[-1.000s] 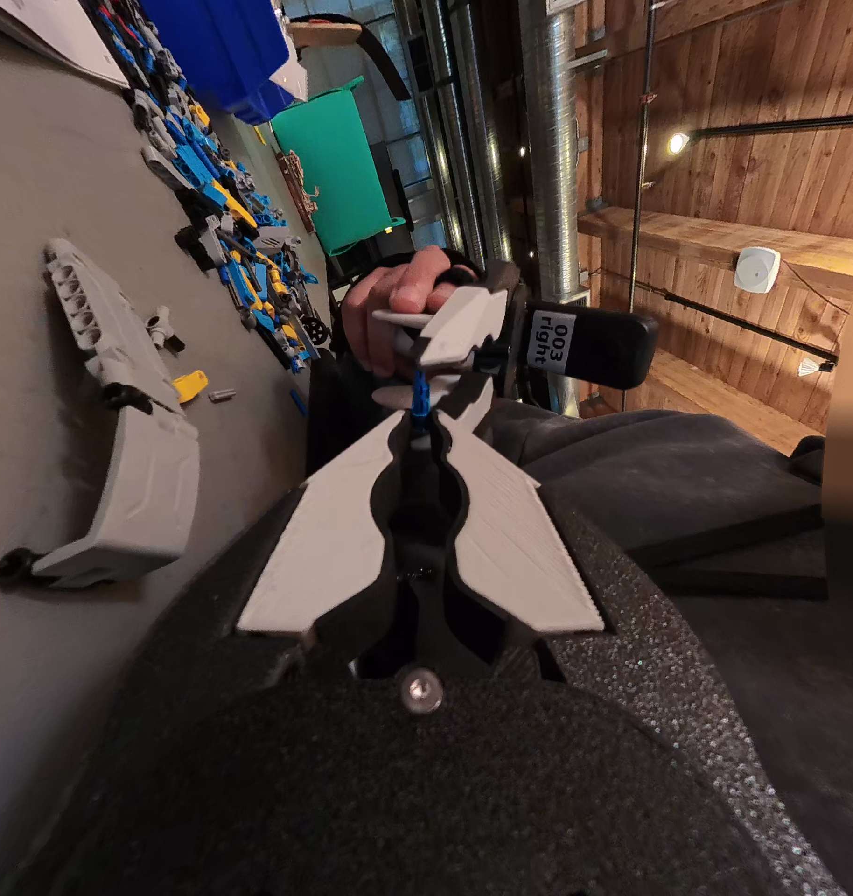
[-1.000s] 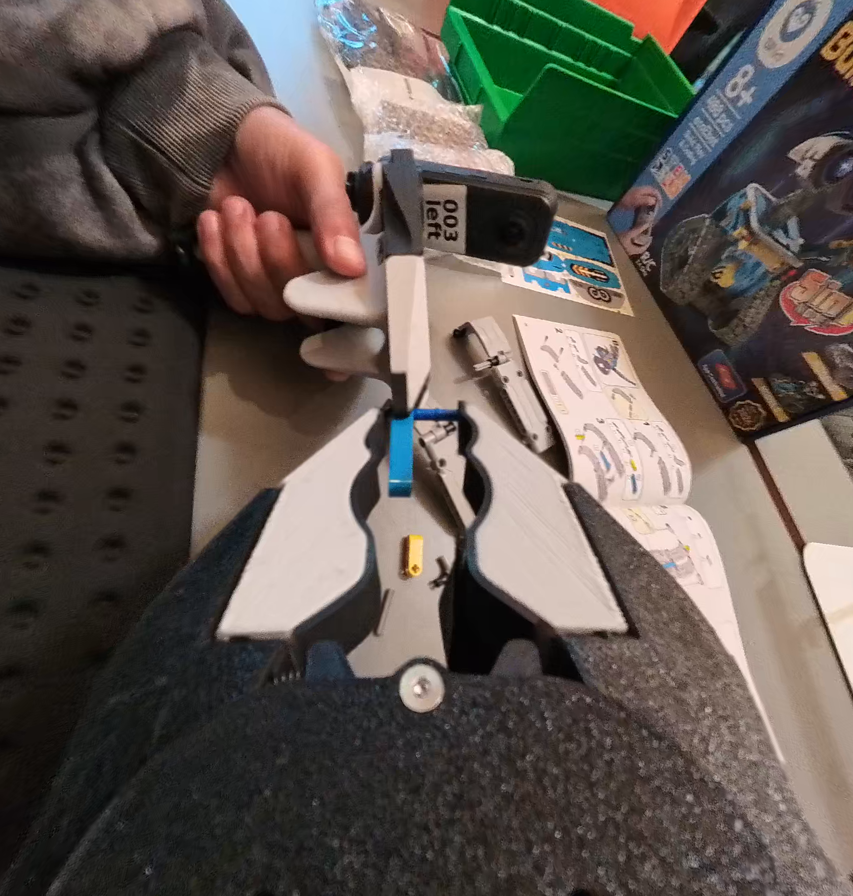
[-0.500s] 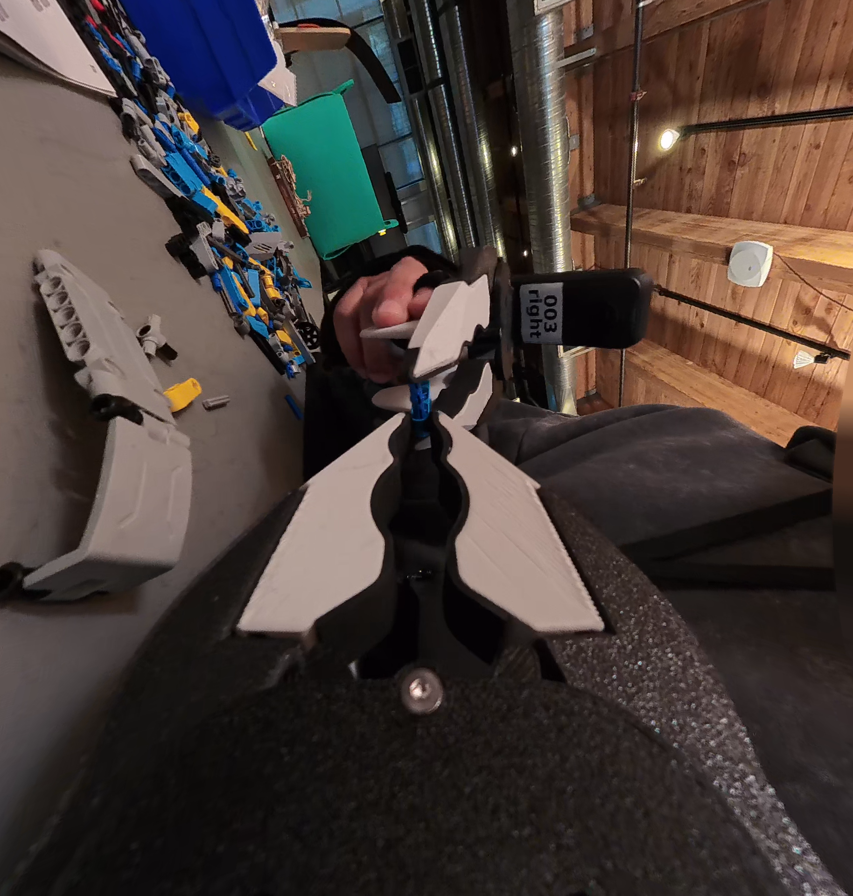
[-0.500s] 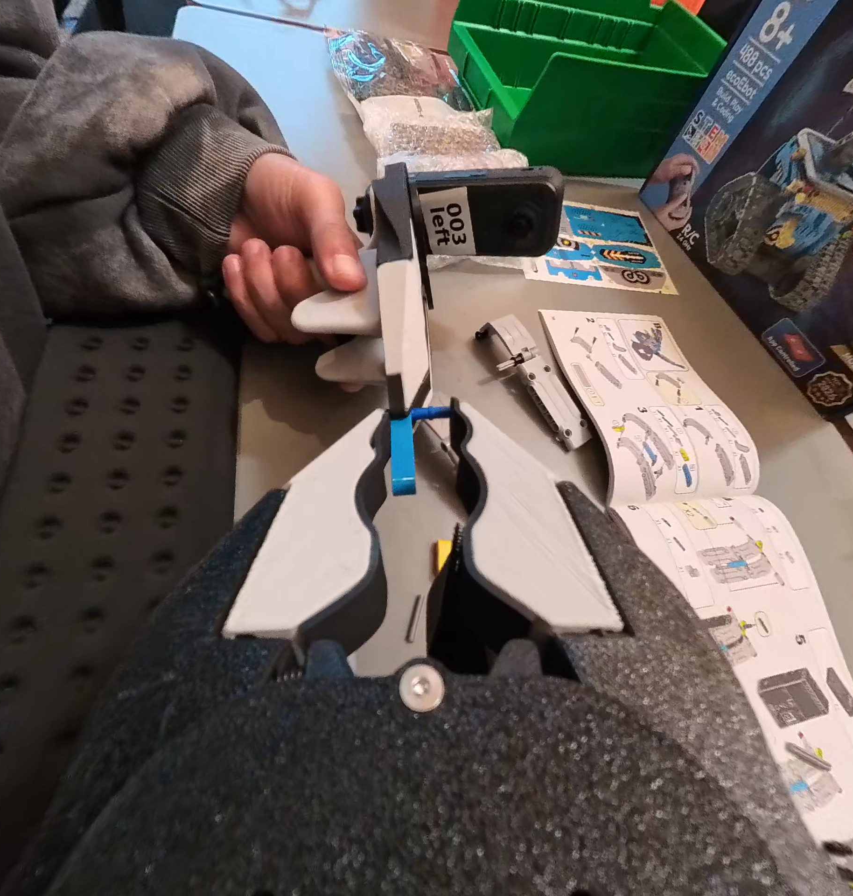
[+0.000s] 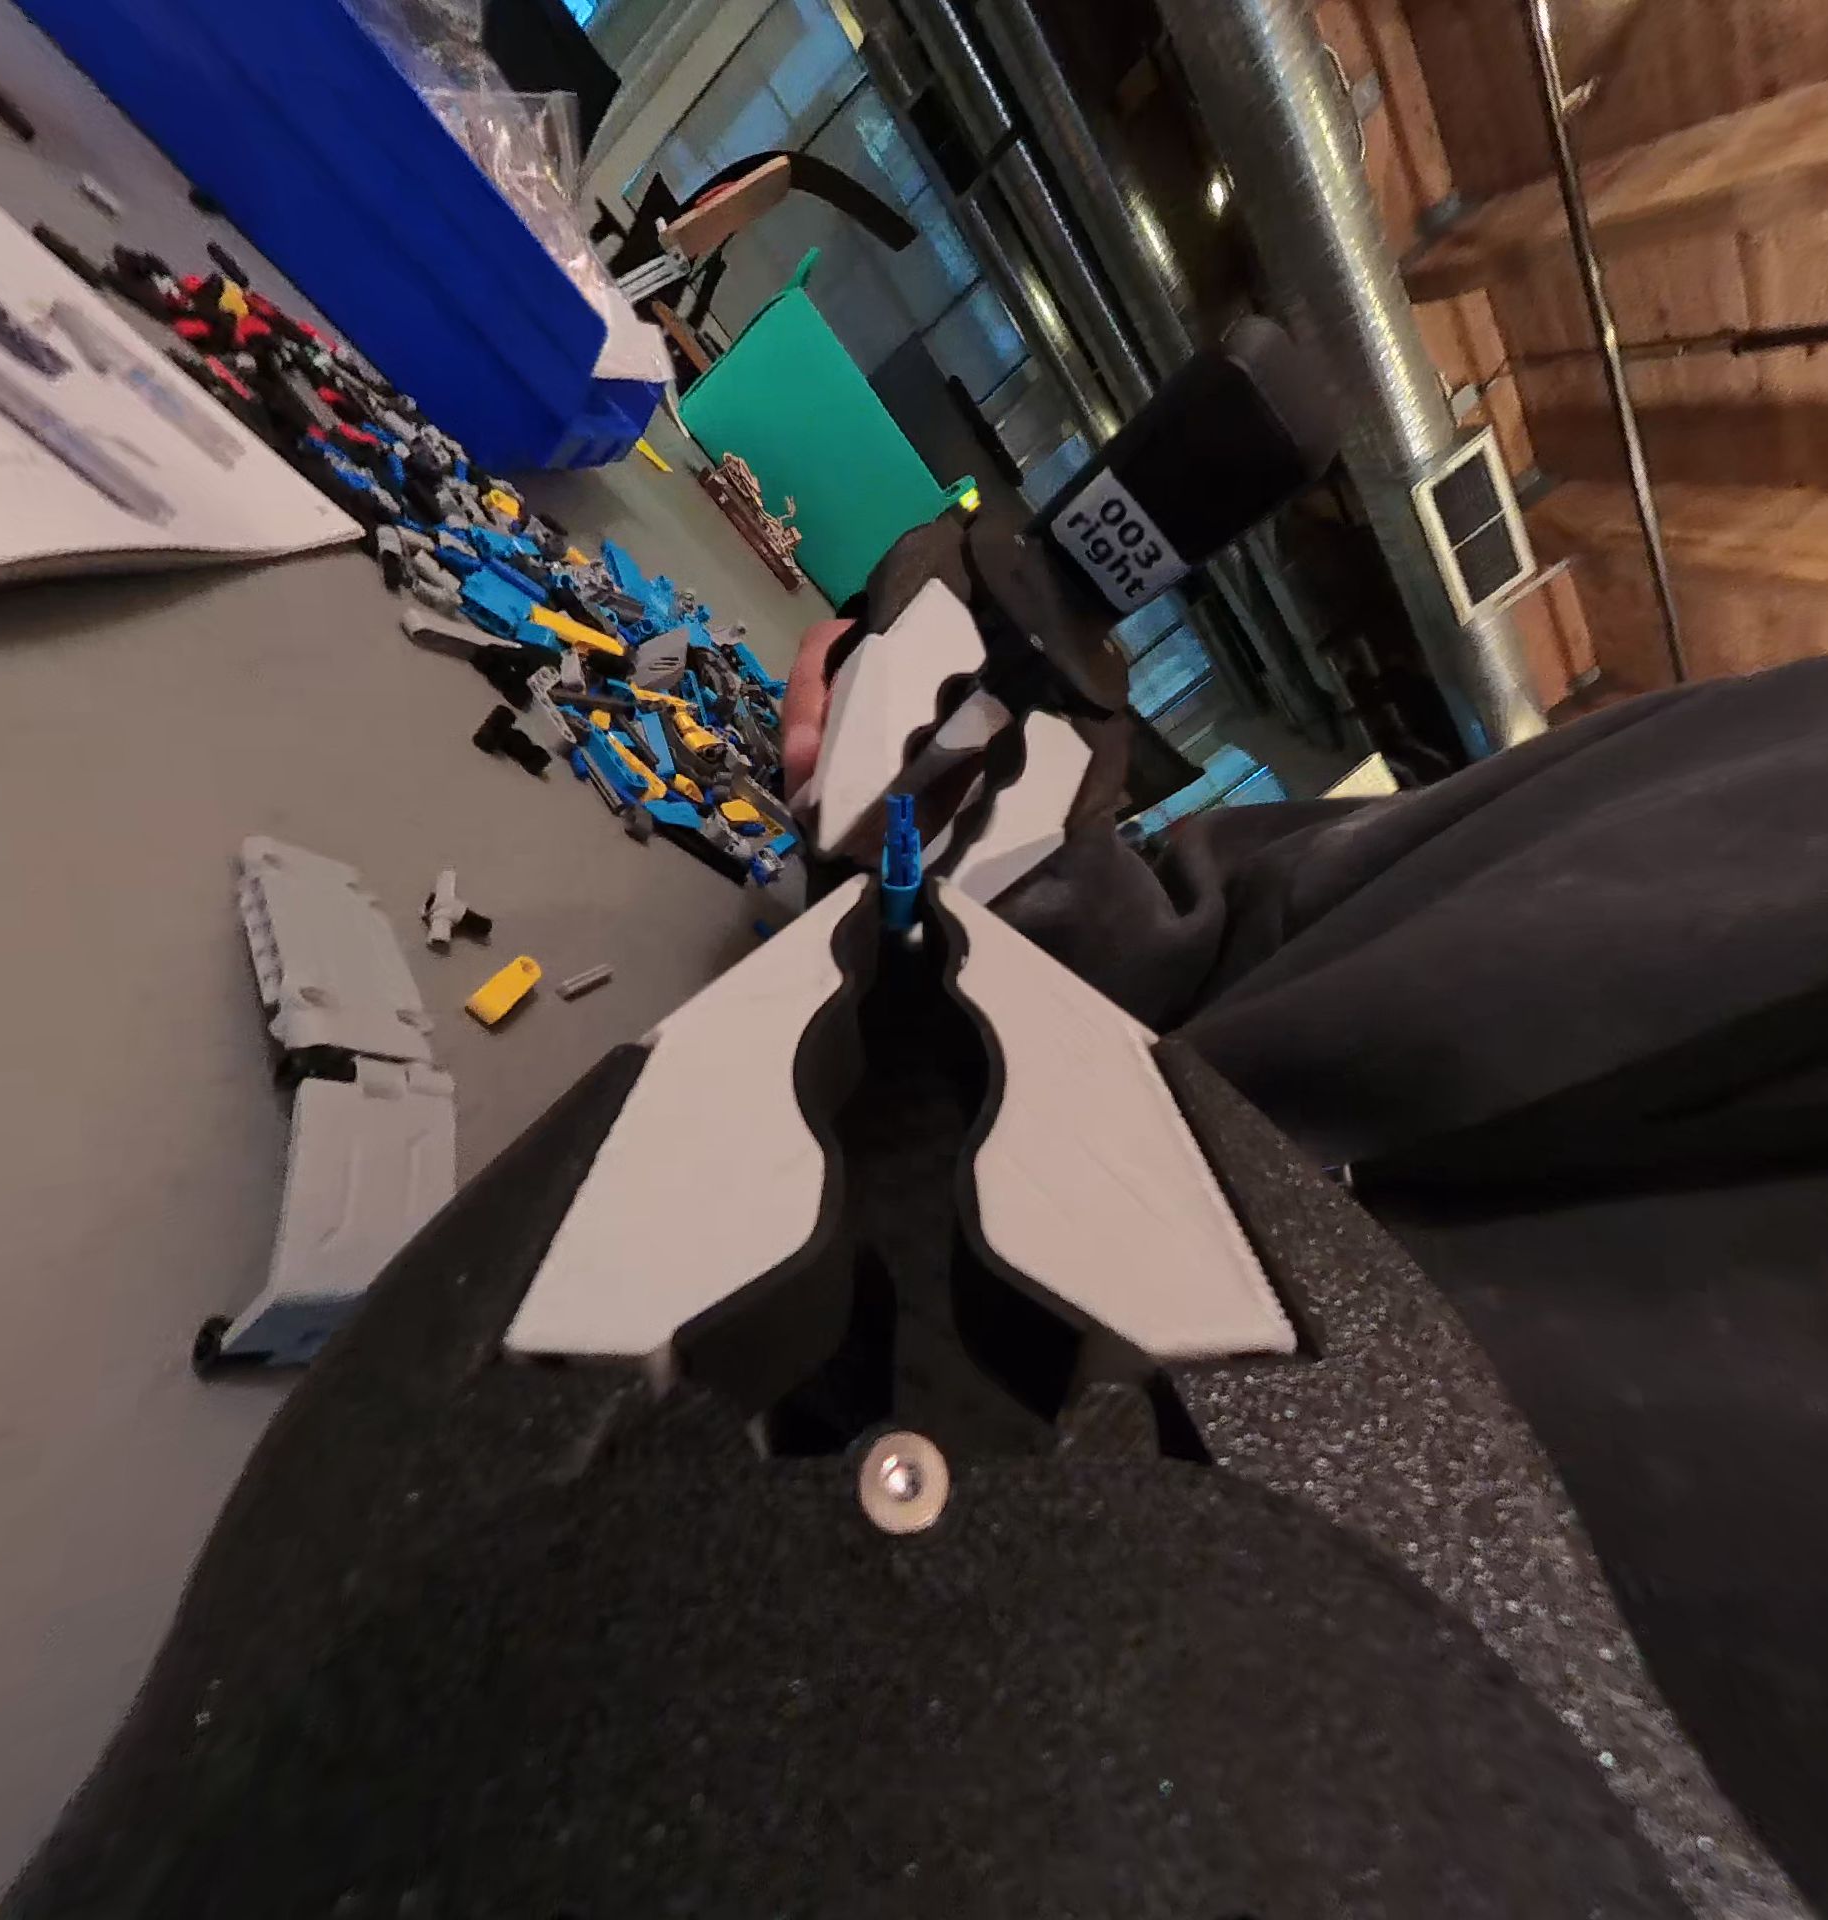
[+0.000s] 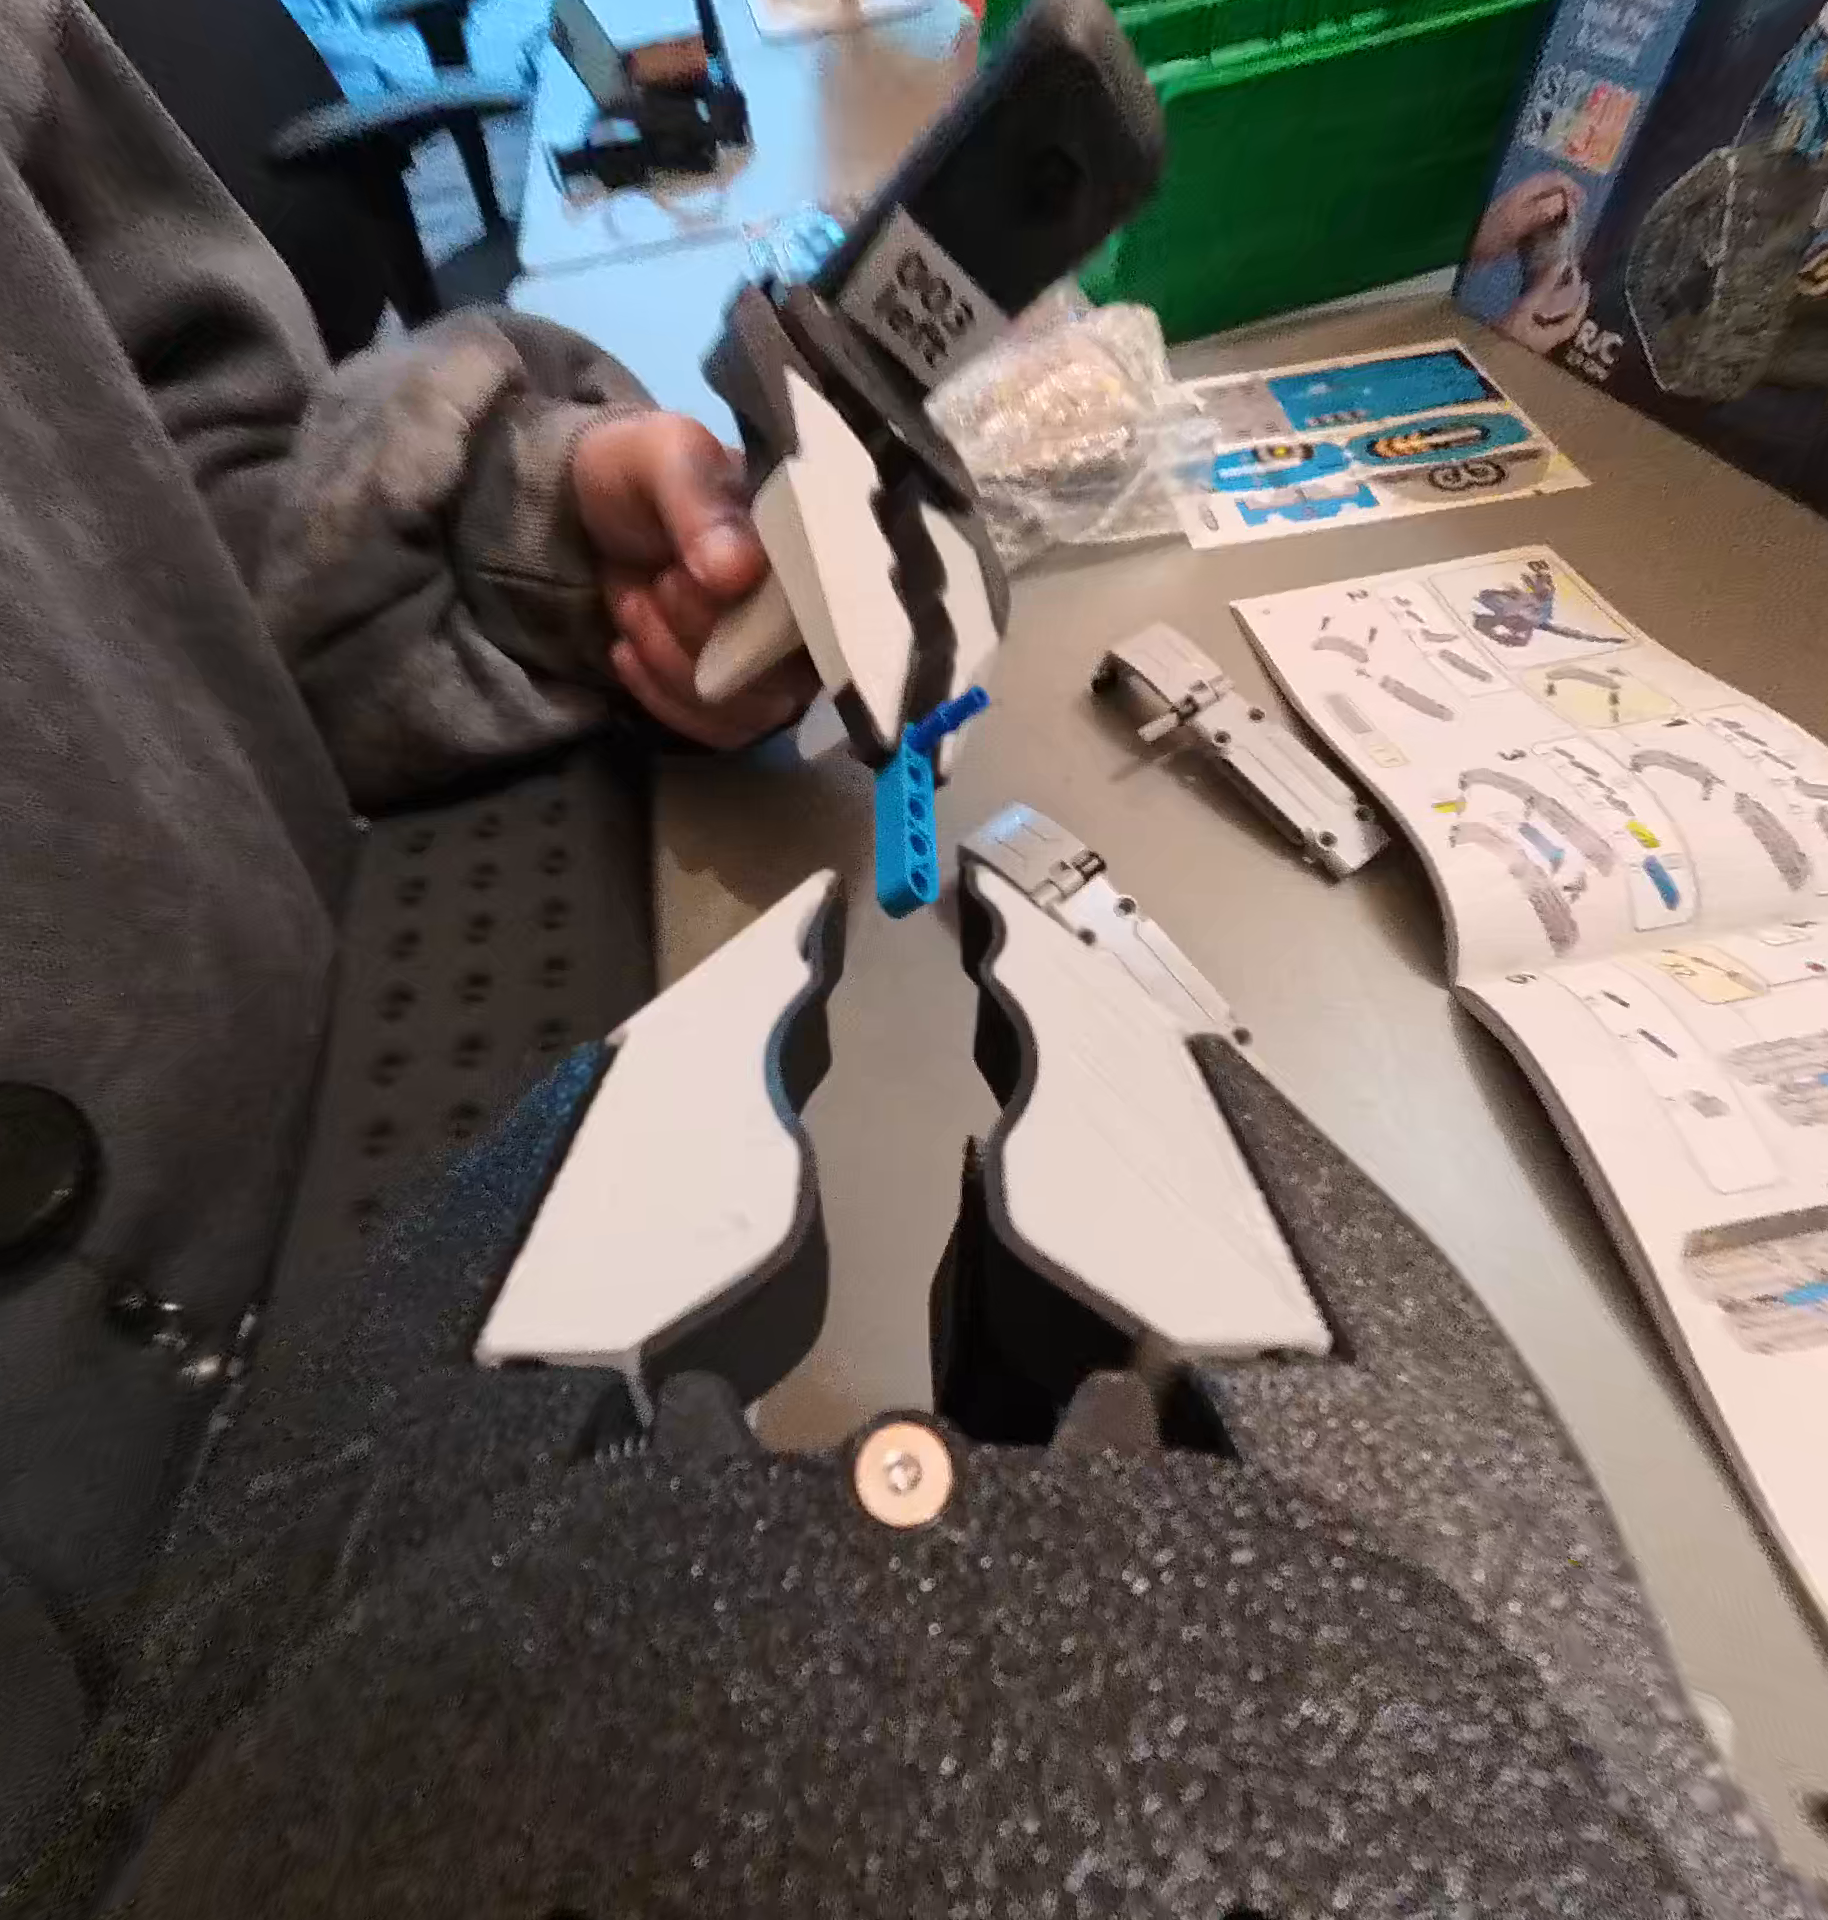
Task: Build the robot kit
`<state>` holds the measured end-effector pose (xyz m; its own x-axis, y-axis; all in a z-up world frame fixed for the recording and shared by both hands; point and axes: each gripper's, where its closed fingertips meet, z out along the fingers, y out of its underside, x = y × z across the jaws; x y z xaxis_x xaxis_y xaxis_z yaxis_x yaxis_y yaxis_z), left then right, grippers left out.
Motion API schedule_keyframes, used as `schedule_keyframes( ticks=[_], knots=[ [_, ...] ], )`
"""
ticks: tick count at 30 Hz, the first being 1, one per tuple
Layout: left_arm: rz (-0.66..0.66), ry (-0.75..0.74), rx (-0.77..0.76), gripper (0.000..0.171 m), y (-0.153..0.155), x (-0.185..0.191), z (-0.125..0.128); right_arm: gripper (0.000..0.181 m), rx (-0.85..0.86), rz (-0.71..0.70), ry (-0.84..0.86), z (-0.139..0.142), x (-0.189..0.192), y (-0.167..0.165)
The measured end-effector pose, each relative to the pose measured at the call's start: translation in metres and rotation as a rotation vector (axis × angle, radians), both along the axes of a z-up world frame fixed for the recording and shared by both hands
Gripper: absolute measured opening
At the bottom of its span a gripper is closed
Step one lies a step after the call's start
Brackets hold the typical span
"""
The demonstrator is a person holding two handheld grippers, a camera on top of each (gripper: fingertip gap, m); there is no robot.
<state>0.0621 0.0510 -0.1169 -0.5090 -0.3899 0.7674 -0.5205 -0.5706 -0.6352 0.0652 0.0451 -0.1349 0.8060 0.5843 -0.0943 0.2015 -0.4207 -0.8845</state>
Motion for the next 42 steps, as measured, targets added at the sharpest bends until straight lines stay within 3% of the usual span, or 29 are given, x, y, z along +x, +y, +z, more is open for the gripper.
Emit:
schedule_keyframes(
  ticks=[3, 5, 7, 9, 11, 16, 20, 25, 27, 32, 36, 39, 42],
  knots=[
    [0.027, -0.091, 0.146, 0.005, -0.006, -0.002, 0.006, 0.015, -0.026, 0.023, 0.002, -0.002, -0.007, -0.001],
    [0.052, -0.196, 0.338, 0.006, -0.013, -0.006, 0.008, 0.008, -0.034, 0.056, 0.033, 0.001, -0.012, -0.004],
    [0.105, -0.247, 0.436, 0.007, -0.011, -0.004, 0.008, 0.007, 0.023, 0.034, -0.088, 0.000, -0.007, -0.001],
    [0.111, -0.159, 0.315, 0.010, -0.004, 0.001, 0.006, 0.007, 0.124, -0.013, -0.279, 0.001, 0.002, 0.006],
    [0.130, -0.050, 0.167, 0.044, 0.009, 0.008, 0.002, 0.006, 0.207, -0.076, -0.510, 0.000, 0.020, 0.012],
    [0.140, -0.038, -0.080, 0.046, 0.021, 0.011, 0.015, 0.006, 0.398, -0.173, -0.959, 0.016, 0.041, 0.017],
    [0.111, -0.044, -0.078, 0.050, 0.010, 0.013, 0.016, 0.006, 0.492, -0.174, -1.153, 0.024, 0.038, 0.020],
    [0.099, -0.057, -0.045, 0.039, 0.003, 0.013, 0.016, 0.006, 0.511, -0.137, -1.223, 0.017, 0.033, 0.022],
    [0.082, -0.053, -0.028, 0.024, -0.001, 0.012, 0.013, 0.006, 0.531, -0.136, -1.198, 0.020, 0.029, 0.022],
    [0.095, -0.060, 0.030, 0.023, -0.002, 0.012, 0.011, 0.005, 0.493, -0.159, -1.107, 0.013, 0.029, 0.024],
    [0.110, -0.065, 0.070, 0.022, 0.000, 0.013, 0.009, 0.008, 0.355, -0.222, -0.714, 0.004, 0.022, 0.022],
    [0.108, -0.097, 0.149, 0.022, -0.005, 0.011, 0.008, 0.034, 0.239, -0.188, -0.362, 0.008, 0.014, 0.017],
    [0.121, -0.162, 0.307, 0.023, -0.012, 0.009, 0.008, 0.035, 0.079, -0.074, -0.063, 0.012, 0.001, 0.006]
  ],
)
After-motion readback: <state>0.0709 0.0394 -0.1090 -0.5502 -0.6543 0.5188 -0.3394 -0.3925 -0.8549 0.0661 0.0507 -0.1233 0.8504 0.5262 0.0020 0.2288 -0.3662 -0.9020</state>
